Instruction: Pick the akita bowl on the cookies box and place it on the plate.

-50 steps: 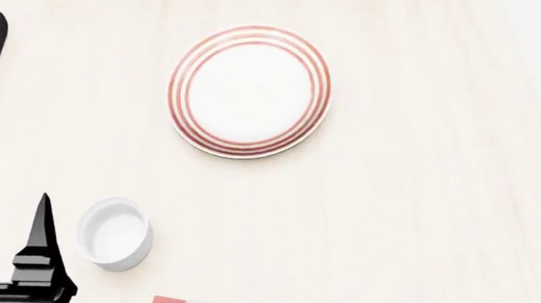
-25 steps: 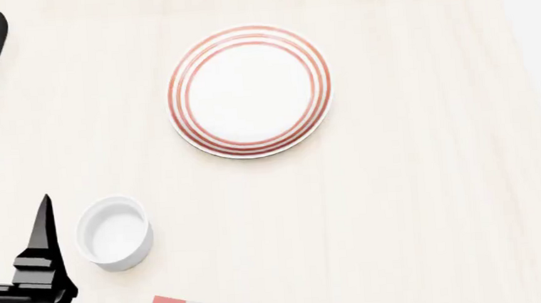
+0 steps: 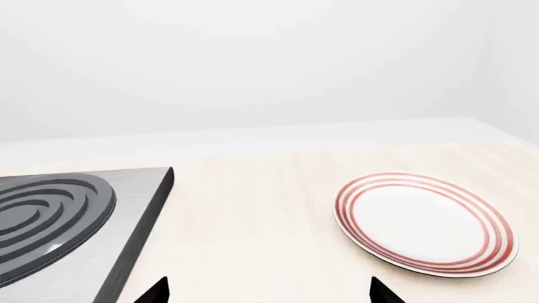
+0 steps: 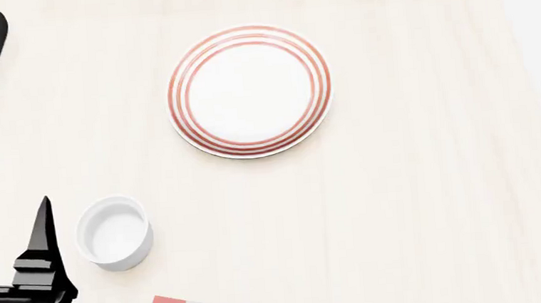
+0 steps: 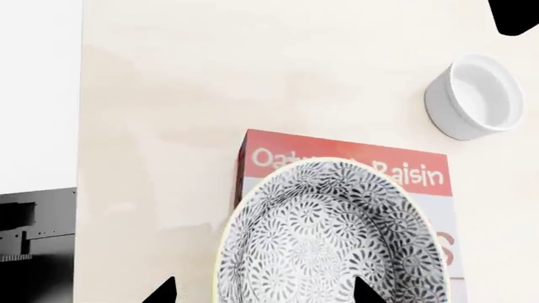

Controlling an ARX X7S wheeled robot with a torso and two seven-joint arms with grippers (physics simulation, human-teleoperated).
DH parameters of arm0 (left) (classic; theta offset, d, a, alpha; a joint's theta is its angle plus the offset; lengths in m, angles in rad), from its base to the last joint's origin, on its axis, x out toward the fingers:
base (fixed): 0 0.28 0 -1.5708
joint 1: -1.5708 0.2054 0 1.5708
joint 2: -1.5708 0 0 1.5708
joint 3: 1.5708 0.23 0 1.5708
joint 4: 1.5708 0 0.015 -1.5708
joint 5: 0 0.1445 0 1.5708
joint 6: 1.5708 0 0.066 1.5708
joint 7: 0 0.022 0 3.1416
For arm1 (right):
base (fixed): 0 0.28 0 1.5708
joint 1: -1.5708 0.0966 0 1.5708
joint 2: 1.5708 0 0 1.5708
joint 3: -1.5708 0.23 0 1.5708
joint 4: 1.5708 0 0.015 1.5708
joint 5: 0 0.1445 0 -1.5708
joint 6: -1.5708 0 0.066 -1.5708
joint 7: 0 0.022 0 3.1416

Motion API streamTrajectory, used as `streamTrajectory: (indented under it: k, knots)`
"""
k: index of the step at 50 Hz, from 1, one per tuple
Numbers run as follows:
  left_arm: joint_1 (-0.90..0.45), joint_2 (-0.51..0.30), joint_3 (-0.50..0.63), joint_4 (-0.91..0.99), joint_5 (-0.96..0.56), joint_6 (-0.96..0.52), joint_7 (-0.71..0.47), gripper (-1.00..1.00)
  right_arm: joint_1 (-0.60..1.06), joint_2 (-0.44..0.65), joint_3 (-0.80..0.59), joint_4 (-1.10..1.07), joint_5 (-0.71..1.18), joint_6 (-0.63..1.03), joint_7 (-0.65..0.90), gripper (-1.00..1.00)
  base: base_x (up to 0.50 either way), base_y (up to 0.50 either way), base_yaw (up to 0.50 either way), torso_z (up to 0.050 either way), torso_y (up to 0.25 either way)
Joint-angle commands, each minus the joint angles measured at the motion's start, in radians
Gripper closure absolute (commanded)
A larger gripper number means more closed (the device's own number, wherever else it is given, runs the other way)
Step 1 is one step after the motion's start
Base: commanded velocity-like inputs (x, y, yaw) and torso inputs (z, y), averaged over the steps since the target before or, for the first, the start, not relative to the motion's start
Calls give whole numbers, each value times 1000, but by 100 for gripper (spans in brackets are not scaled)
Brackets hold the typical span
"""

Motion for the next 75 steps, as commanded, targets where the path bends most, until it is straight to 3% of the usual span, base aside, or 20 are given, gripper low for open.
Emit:
streamTrajectory:
  k: [1, 30, 31, 44, 53, 68, 75]
  knots:
    - [1, -1, 1, -3, 0, 4, -1, -100, 3, -13, -40, -4, -32, -4, -27, -100, 0, 0, 0, 0, 0]
    - [3, -5, 5, -1, -5, 7, -4, -100, -14, 18, -145, -19, -265, -16, -184, -100, 0, 0, 0, 0, 0]
    - [3, -6, 5, 0, -5, 7, -4, -100, -14, 19, -148, -20, -270, -18, -187, 100, 0, 0, 0, 0, 0]
    - [2, -7, 7, 1, -8, 7, -6, -100, 4, 35, -183, -41, -322, -40, -207, 100, 0, 0, 0, 0, 0]
    - [5, -8, 10, 1, -9, 10, -5, -100, 56, 39, -172, -37, -259, -27, -136, 100, 0, 0, 0, 0, 0]
    - [1, -6, 25, 25, -17, -1, -6, -100, 299, 51, -218, -2, -23, 49, 141, 100, 0, 0, 0, 0, 0]
    - [-7, 0, 41, 29, -17, -5, -3, -100, 401, 60, -294, 0, -53, 62, 149, 100, 0, 0, 0, 0, 0]
